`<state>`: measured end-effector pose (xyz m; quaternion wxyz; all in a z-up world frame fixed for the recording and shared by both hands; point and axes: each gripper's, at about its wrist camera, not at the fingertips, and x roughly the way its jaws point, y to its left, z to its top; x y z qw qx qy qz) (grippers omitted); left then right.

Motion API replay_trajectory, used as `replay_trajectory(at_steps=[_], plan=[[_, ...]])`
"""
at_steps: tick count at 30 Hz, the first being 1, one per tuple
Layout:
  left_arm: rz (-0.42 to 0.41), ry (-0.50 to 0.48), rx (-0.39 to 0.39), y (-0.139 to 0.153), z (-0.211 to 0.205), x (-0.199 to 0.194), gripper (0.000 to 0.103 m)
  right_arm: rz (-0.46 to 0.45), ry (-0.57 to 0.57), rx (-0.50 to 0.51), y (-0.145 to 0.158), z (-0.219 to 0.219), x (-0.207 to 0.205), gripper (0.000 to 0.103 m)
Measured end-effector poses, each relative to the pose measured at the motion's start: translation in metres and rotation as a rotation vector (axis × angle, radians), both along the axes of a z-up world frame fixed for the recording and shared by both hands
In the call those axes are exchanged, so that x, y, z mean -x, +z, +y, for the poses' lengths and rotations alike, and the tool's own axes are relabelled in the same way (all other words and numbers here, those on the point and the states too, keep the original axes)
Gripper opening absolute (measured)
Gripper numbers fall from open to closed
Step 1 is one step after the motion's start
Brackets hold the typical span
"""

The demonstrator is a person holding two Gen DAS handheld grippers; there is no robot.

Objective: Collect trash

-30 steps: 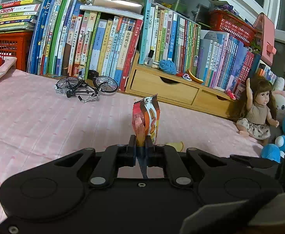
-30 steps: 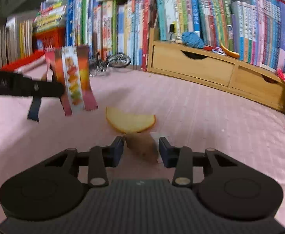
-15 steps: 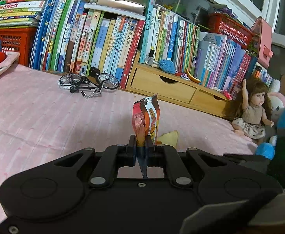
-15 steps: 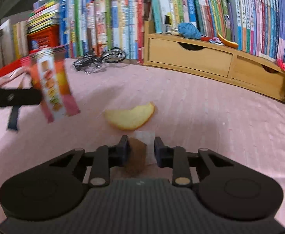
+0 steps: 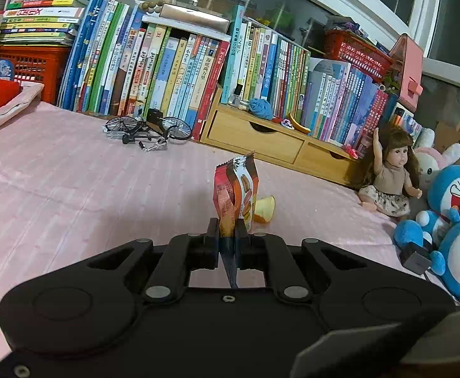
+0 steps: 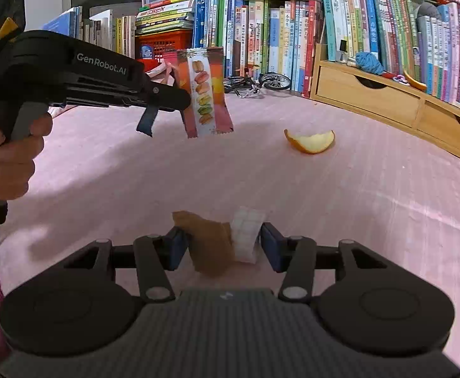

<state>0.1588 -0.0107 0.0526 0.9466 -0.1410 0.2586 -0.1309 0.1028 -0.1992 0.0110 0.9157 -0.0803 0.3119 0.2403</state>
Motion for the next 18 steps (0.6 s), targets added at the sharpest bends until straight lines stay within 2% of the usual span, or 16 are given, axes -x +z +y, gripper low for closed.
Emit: replay_trajectory(at_steps=[3,6,11,13,15,18], plan=[[0.012,0.001,0.017,-0.002,0.005,0.011,0.009,-0.039,-0.047,0.017,0.002,-0.001,0.011,0.067],[0.018,0.005,0.029,-0.003,0.010,0.021,0.009,-0.082,-0.087,0.018,0.005,-0.004,0.020,0.077],[0.023,0.012,0.050,-0.003,0.017,0.037,0.009,-0.086,-0.085,-0.001,0.007,-0.003,0.032,0.077],[0.026,0.014,0.057,-0.003,0.019,0.043,0.009,-0.077,-0.088,0.010,0.005,0.001,0.033,0.072],[0.027,0.015,0.064,-0.002,0.020,0.050,0.009,-0.065,-0.114,0.017,0.002,0.002,0.033,0.056],[0.022,0.009,0.067,-0.001,0.022,0.060,0.009,-0.041,-0.161,0.004,-0.003,-0.003,0.034,0.046]])
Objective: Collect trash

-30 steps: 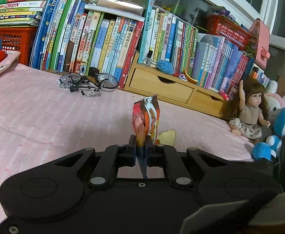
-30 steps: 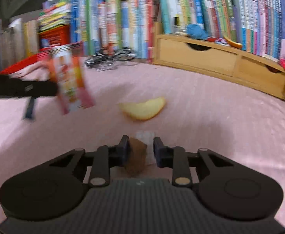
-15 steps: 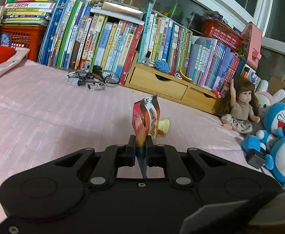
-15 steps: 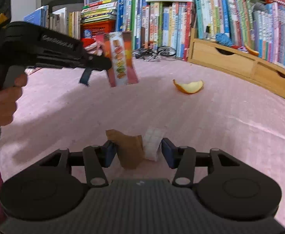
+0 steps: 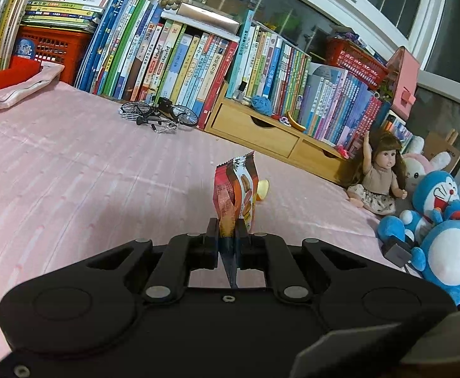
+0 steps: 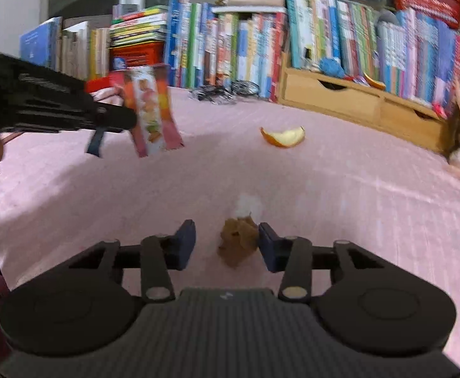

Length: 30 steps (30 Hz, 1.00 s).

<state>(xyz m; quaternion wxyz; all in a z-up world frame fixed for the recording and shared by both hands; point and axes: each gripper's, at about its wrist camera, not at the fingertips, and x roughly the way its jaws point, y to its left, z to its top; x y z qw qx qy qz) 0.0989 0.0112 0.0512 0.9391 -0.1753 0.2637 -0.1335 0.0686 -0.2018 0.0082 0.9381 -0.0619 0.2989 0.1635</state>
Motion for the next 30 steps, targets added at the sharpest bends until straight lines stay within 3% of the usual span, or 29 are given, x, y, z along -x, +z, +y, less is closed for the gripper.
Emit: replay_trajectory(at_steps=[1,3,10,18,23,30], plan=[[-0.001,-0.002,-0.001,0.000,0.000,0.003,0.009,0.006,-0.017,0.002,-0.002,-0.002,-0.001,0.044],[0.001,-0.003,-0.002,0.000,0.000,0.010,0.009,0.022,-0.042,-0.018,-0.004,-0.006,-0.001,0.024],[0.006,-0.005,-0.006,0.001,-0.001,0.038,0.009,-0.031,-0.040,-0.100,0.013,-0.011,0.026,0.022],[-0.052,-0.017,-0.005,0.003,-0.001,0.098,0.009,-0.064,-0.022,-0.159,0.025,-0.013,0.074,0.022],[-0.034,-0.023,0.023,-0.006,0.004,0.144,0.009,-0.075,-0.010,-0.178,0.022,-0.009,0.111,0.022],[0.014,-0.070,-0.030,-0.024,0.008,0.199,0.009,-0.044,0.001,-0.187,0.008,-0.004,0.157,0.022]])
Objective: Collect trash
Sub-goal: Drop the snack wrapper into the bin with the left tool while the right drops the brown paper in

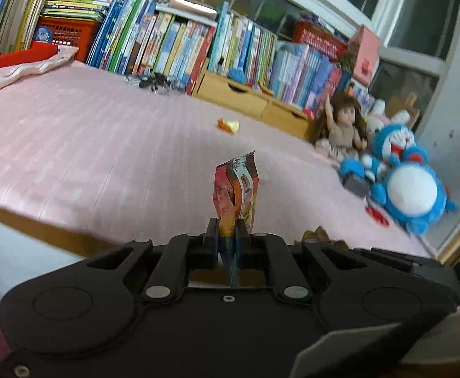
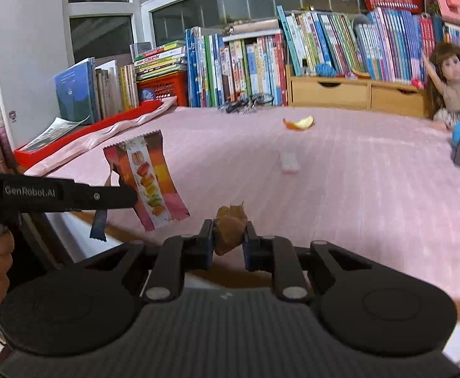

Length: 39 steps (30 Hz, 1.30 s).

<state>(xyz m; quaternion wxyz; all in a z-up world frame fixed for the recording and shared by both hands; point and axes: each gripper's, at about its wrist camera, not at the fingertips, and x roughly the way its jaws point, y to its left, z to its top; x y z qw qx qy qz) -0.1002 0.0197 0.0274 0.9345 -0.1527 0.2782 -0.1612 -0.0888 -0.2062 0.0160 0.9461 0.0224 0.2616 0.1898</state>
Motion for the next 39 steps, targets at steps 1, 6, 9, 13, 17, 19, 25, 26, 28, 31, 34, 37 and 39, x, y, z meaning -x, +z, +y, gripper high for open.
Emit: replay_trajectory(at_steps=[1,6,9,13,17,19,25,26,28,31,34,37,39], plan=[[0.007,-0.003,-0.011,-0.002,0.000,0.004,0.009,-0.001,-0.004,0.004,-0.003,0.001,0.006,0.022],[0.080,-0.028,-0.048,-0.022,0.002,0.026,0.009,0.039,-0.009,0.006,-0.023,0.007,0.030,0.023],[0.133,-0.026,-0.077,-0.037,0.000,0.034,0.009,0.073,-0.015,0.020,-0.040,0.014,0.040,0.023],[0.183,-0.020,-0.093,-0.053,-0.001,0.038,0.009,0.123,-0.018,0.002,-0.055,0.018,0.046,0.023],[0.243,-0.016,-0.118,-0.068,-0.004,0.040,0.009,0.160,-0.018,0.011,-0.068,0.024,0.051,0.023],[0.271,-0.017,-0.125,-0.075,-0.005,0.038,0.009,0.178,-0.019,0.016,-0.074,0.026,0.051,0.023],[0.334,-0.015,-0.155,-0.091,-0.009,0.036,0.009,0.225,-0.014,0.026,-0.085,0.030,0.052,0.024],[0.349,-0.012,-0.162,-0.094,-0.008,0.035,0.009,0.234,-0.014,0.031,-0.087,0.031,0.052,0.024],[0.373,-0.009,-0.172,-0.097,-0.008,0.033,0.009,0.252,-0.014,0.036,-0.091,0.033,0.052,0.024],[0.399,-0.010,-0.181,-0.102,-0.007,0.032,0.009,0.270,-0.011,0.040,-0.095,0.034,0.052,0.024],[0.417,-0.018,-0.199,-0.106,-0.008,0.030,0.009,0.279,-0.010,0.043,-0.097,0.035,0.051,0.025],[0.428,-0.027,-0.209,-0.109,-0.010,0.029,0.009,0.285,-0.010,0.043,-0.098,0.037,0.049,0.027],[0.433,-0.034,-0.213,-0.110,-0.013,0.028,0.009,0.288,-0.011,0.042,-0.099,0.037,0.048,0.028]])
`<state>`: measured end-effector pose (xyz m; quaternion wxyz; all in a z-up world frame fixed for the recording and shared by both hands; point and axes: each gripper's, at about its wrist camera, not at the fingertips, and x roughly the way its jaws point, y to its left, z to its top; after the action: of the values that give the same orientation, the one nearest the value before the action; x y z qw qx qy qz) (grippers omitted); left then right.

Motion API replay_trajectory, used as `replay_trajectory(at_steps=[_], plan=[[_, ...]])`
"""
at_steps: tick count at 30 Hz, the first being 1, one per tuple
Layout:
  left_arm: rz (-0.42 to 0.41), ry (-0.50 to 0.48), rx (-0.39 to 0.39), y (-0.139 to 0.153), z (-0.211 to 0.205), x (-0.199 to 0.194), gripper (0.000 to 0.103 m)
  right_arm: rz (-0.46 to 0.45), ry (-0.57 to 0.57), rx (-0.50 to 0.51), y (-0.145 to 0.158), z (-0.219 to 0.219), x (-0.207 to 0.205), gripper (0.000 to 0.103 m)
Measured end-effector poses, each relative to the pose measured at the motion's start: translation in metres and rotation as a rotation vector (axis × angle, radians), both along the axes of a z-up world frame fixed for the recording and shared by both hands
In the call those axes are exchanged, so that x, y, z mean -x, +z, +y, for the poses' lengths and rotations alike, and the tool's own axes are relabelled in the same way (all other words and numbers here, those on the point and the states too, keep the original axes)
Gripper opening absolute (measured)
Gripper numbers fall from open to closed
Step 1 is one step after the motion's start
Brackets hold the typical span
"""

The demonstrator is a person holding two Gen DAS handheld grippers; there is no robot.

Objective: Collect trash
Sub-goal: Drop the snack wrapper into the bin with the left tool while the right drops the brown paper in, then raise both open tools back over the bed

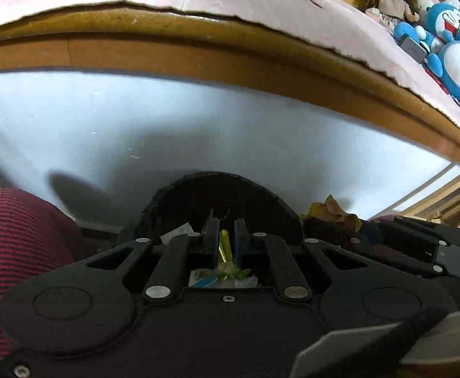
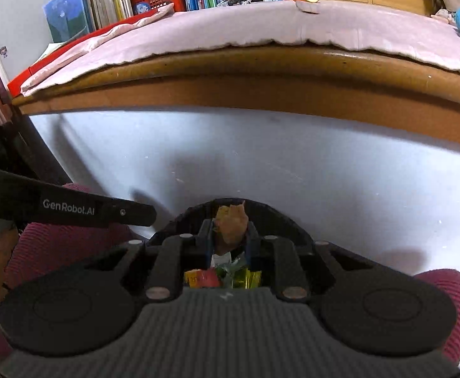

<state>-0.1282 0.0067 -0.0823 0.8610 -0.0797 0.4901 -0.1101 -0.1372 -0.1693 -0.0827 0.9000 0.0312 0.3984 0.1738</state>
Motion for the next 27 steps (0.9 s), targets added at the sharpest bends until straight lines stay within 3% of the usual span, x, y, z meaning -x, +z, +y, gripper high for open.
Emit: replay_trajectory(at_steps=[4,6,8,14,22,27], plan=[[-0.001,-0.008,-0.006,0.001,-0.003,0.000,0.010,0.005,0.001,0.001,0.000,0.002,-0.004,0.029],[-0.002,-0.009,-0.006,0.001,-0.002,-0.001,0.011,0.006,0.000,0.002,-0.001,0.002,-0.004,0.043],[-0.005,-0.006,-0.006,0.002,-0.003,0.000,0.012,0.004,-0.002,-0.002,-0.001,0.001,-0.003,0.048],[-0.011,0.000,-0.005,0.004,-0.002,-0.001,0.034,0.001,-0.010,-0.010,-0.001,-0.002,-0.003,0.059],[-0.029,0.006,-0.009,0.008,-0.002,-0.003,0.054,-0.010,-0.027,-0.024,0.002,-0.007,-0.003,0.068],[-0.081,0.005,0.004,0.020,0.003,-0.005,0.066,-0.052,-0.042,-0.038,0.014,-0.015,-0.006,0.073]])
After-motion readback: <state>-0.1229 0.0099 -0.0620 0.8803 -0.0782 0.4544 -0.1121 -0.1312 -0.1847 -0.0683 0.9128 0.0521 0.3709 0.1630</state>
